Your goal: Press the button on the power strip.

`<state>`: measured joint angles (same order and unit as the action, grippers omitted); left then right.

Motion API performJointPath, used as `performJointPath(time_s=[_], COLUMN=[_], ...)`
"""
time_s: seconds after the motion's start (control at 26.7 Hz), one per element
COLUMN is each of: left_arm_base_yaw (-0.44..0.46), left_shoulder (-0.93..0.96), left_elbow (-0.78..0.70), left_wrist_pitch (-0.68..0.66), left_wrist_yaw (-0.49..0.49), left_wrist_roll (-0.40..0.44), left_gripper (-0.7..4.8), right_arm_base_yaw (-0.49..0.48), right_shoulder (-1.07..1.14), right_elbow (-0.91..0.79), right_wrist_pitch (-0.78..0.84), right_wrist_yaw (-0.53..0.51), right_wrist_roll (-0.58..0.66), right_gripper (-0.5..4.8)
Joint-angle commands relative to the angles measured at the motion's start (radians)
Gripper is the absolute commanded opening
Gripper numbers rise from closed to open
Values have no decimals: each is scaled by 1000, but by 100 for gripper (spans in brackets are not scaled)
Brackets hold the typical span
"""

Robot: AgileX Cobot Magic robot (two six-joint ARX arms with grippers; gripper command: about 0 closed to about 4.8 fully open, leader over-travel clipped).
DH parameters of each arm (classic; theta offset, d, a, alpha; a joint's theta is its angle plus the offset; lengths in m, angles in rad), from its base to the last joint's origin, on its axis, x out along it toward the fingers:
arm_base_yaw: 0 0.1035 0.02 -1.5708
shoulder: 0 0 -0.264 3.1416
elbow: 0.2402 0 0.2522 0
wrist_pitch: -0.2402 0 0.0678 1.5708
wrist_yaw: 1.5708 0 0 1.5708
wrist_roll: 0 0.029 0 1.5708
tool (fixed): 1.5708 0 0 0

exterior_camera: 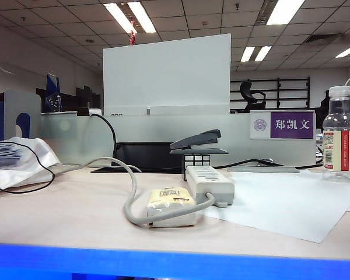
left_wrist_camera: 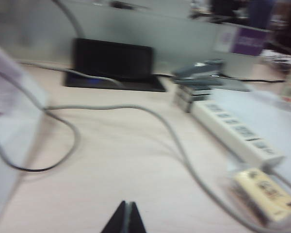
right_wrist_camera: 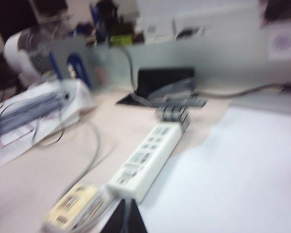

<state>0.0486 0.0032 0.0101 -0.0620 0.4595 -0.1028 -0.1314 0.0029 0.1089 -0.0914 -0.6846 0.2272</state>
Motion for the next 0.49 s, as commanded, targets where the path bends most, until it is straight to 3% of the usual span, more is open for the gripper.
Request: performJointPath(time_s=[0.04, 0.26, 0.49], left_arm_base_yaw=[1, 1, 1], left_shoulder=[-1, 26, 150], left_elbow=[17, 100, 253], left_wrist_pitch=[11, -4, -5], left_wrist_yaw=[34, 36, 123], left_wrist_roll=[-29, -28, -5], left_gripper=[-3, -3, -3], right_arm_base_yaw=[1, 2, 2], right_shoulder=[-1, 42, 92], right_elbow=[9, 8, 8], right_wrist_pitch=[-18, -124, -138], right_wrist_yaw=[-55, -55, -55], right_wrist_roll=[-11, -90, -108], right_gripper=[3, 3, 3])
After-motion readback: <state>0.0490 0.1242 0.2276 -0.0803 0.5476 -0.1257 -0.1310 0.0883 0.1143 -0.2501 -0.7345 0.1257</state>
